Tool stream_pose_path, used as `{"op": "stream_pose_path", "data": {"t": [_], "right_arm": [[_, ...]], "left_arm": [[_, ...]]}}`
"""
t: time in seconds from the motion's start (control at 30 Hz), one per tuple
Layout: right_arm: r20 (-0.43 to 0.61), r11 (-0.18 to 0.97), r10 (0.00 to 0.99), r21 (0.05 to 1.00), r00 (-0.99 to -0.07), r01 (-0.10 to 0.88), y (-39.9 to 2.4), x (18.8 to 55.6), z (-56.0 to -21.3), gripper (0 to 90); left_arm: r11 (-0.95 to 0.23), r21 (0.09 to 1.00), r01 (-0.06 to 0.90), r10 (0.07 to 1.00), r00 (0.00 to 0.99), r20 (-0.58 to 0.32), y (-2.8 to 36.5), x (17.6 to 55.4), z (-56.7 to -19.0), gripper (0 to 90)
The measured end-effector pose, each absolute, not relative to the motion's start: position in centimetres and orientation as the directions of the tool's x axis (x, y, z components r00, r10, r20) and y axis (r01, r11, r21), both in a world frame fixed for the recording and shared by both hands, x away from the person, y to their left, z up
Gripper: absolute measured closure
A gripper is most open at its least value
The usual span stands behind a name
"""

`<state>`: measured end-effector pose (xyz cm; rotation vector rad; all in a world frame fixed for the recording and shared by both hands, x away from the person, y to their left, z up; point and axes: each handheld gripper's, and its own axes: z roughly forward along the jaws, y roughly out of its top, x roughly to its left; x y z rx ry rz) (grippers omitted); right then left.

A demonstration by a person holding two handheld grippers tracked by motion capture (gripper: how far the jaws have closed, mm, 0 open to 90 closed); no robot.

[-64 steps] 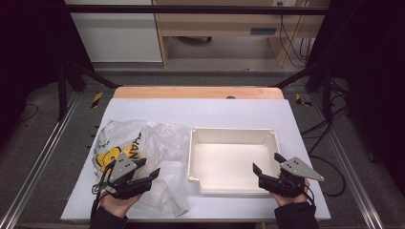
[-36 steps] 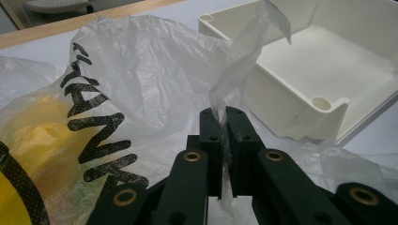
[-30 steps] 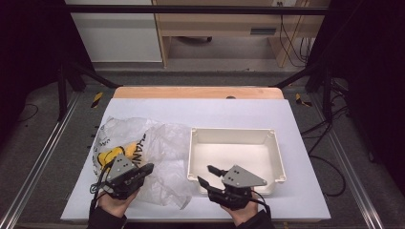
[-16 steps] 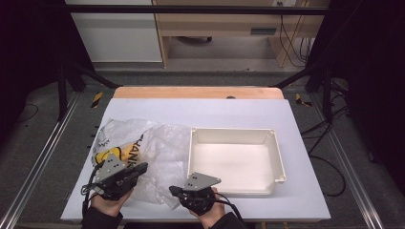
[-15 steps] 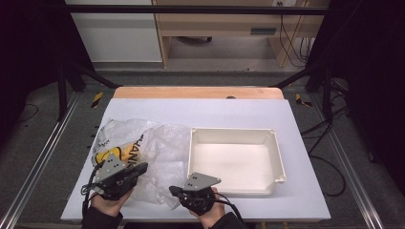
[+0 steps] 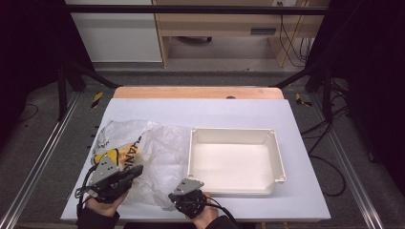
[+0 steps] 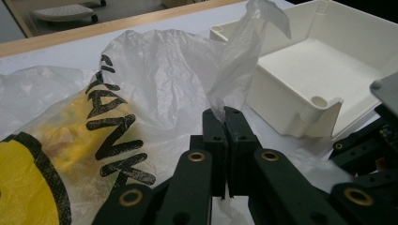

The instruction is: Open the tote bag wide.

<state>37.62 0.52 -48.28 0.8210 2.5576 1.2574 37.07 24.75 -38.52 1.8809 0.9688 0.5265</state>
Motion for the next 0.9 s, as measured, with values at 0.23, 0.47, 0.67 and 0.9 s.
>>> {"op": "stream_pose_path", "data": {"t": [0.23, 0.47, 0.67, 0.9], "right_arm": [[0.095, 0.491, 0.552, 0.766, -0.829, 0.415, 0.7, 37.6, -48.9, 90.0], [0.086, 0.497, 0.550, 0.766, -0.830, 0.408, 0.7, 37.6, -48.9, 90.0], [0.088, 0.499, 0.554, 0.761, -0.828, 0.414, 0.8, 37.6, -48.8, 90.0], [0.088, 0.500, 0.551, 0.762, -0.830, 0.412, 1.1, 37.7, -48.8, 90.0]], "left_arm": [[-0.225, 0.887, 0.404, 0.837, 0.545, -0.036, 27.0, 36.7, -38.5, 88.3], [-0.195, 0.886, 0.420, 0.873, 0.486, -0.039, 29.0, 36.9, -38.9, 88.6], [-0.174, 0.888, 0.427, 0.894, 0.446, -0.039, 30.0, 37.3, -39.2, 88.6], [-0.183, 0.876, 0.446, 0.916, 0.402, -0.013, 30.8, 37.3, -40.1, 88.6]]}}
